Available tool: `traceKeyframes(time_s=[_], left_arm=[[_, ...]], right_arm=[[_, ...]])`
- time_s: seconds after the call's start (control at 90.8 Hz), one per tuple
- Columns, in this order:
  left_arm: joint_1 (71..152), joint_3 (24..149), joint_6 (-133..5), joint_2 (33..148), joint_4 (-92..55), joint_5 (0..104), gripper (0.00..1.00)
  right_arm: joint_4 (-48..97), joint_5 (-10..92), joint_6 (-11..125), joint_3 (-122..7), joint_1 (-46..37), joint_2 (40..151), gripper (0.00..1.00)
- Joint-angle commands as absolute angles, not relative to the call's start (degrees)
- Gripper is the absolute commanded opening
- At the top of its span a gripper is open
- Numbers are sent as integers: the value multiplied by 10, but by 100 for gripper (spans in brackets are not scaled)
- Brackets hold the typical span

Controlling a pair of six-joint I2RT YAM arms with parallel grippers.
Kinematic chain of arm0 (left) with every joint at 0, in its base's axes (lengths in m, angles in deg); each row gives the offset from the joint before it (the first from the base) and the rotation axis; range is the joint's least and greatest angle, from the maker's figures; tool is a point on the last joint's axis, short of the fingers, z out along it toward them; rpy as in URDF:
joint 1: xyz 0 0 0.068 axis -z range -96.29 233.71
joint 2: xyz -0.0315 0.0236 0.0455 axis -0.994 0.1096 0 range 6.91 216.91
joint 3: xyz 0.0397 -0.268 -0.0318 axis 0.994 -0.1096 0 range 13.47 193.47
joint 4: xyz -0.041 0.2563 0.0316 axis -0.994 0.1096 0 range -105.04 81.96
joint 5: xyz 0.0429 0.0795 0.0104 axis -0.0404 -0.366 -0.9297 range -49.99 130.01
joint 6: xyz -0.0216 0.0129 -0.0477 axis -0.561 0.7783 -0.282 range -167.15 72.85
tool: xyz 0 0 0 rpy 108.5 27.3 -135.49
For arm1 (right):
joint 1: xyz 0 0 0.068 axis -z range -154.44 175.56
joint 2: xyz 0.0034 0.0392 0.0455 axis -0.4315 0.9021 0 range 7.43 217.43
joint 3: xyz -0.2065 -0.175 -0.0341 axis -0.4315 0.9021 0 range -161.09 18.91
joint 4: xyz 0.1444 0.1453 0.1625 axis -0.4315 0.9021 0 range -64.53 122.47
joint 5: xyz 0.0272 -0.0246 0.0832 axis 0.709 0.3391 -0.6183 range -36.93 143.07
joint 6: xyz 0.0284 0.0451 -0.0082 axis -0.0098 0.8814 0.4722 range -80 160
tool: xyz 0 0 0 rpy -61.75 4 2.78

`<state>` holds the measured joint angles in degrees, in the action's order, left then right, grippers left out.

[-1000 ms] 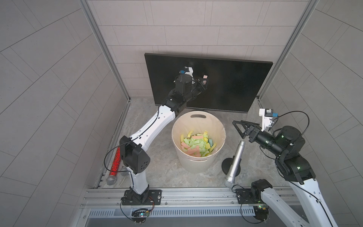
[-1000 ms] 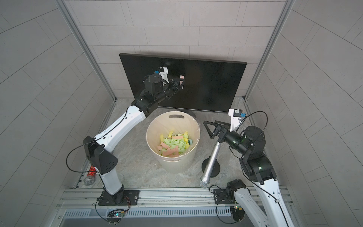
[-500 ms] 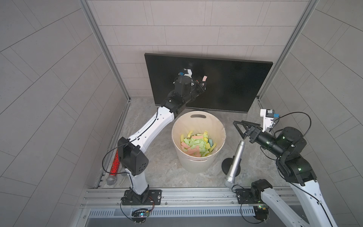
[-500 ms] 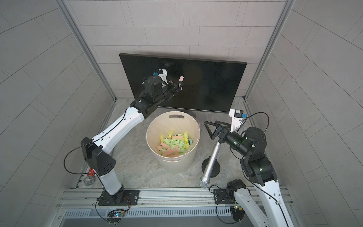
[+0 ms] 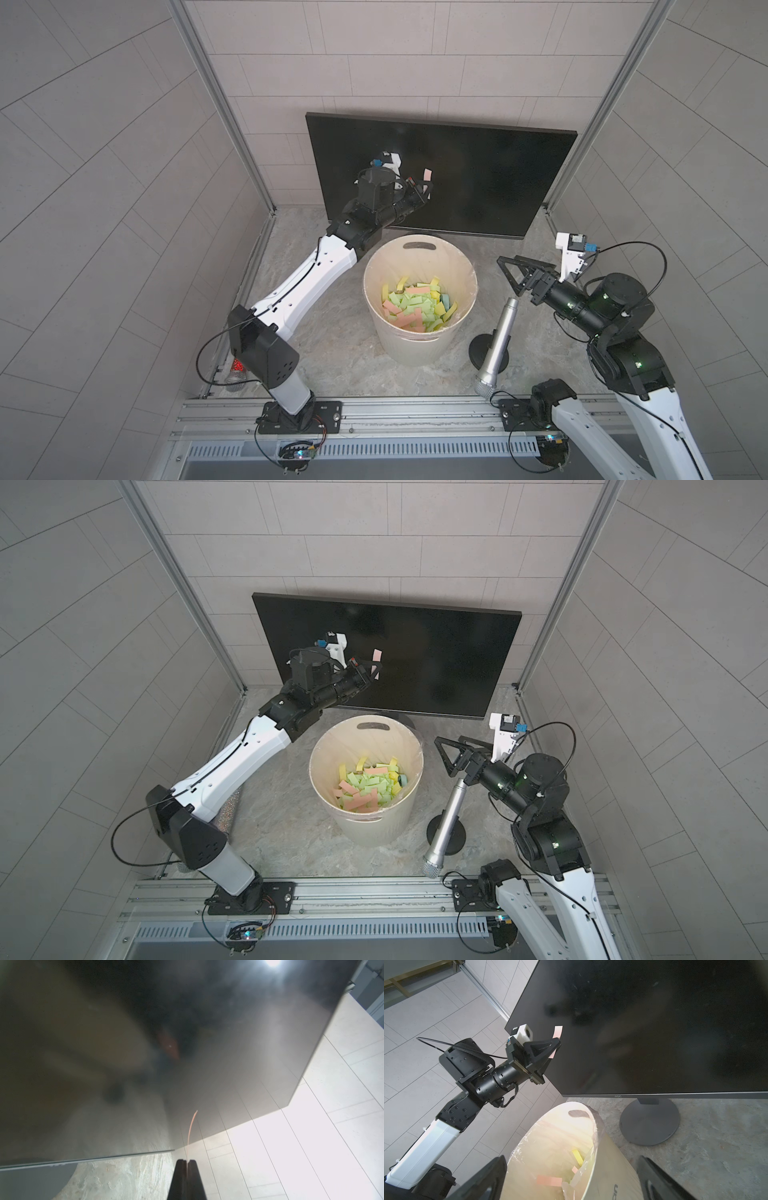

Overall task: Remove the sticky note from the monitor
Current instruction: Tear off the sticky note from the monitor.

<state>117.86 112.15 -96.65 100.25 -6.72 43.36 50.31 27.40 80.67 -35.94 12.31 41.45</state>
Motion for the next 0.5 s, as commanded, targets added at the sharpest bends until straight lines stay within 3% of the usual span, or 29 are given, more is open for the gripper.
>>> traceKeyframes(time_s=[0.0,0.484], left_arm=[[1182,1109,-951,971,-39,484,1],[1195,997,-847,827,117,567,3]], right_arm=[[506,285,797,-366,122,410,100],[515,297,796,-369,122,406,100]])
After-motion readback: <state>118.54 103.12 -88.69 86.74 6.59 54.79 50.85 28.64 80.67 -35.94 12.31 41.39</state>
